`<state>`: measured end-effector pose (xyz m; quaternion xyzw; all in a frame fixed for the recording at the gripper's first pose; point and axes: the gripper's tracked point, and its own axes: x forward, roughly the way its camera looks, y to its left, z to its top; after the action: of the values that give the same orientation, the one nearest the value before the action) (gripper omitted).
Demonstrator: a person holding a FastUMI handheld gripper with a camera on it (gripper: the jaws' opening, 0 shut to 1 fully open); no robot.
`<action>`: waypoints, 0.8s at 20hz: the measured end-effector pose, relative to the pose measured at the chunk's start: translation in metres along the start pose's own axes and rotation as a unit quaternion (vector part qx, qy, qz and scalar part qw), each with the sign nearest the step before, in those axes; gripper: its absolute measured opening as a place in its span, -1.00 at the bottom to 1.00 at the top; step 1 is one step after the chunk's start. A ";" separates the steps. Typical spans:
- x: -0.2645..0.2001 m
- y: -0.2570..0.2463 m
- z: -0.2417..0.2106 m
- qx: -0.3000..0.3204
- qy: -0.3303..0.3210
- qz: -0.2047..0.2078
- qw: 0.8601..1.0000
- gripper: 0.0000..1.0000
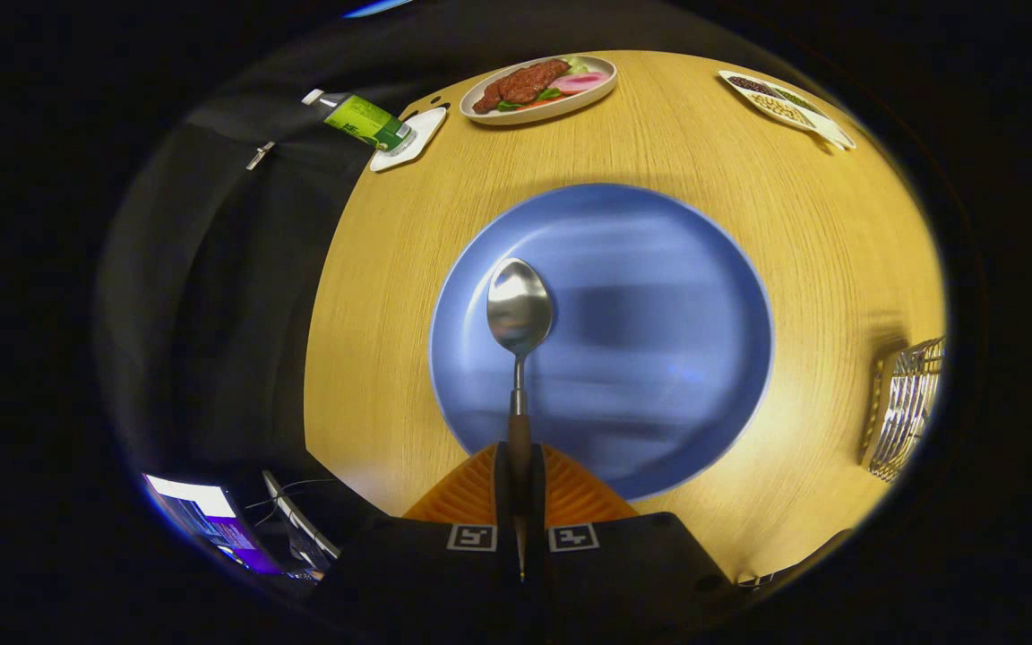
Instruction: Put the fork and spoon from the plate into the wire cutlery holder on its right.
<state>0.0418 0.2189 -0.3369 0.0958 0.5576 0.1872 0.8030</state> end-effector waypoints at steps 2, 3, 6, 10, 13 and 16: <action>-0.018 -0.001 -0.001 0.001 -0.002 0.010 1.000 -0.88; -0.028 -0.004 -0.003 -0.005 -0.001 0.012 1.000 -0.88; -0.065 -0.018 -0.006 -0.032 -0.006 0.011 0.999 -0.88; -0.121 -0.043 -0.016 -0.049 -0.015 0.001 0.999 -0.88; -0.158 -0.066 -0.021 -0.054 -0.008 -0.010 0.998 -0.88; -0.197 -0.092 -0.028 -0.062 0.012 -0.026 0.998 -0.88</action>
<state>-0.0272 0.0529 -0.2110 0.0293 0.5568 0.2010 0.8055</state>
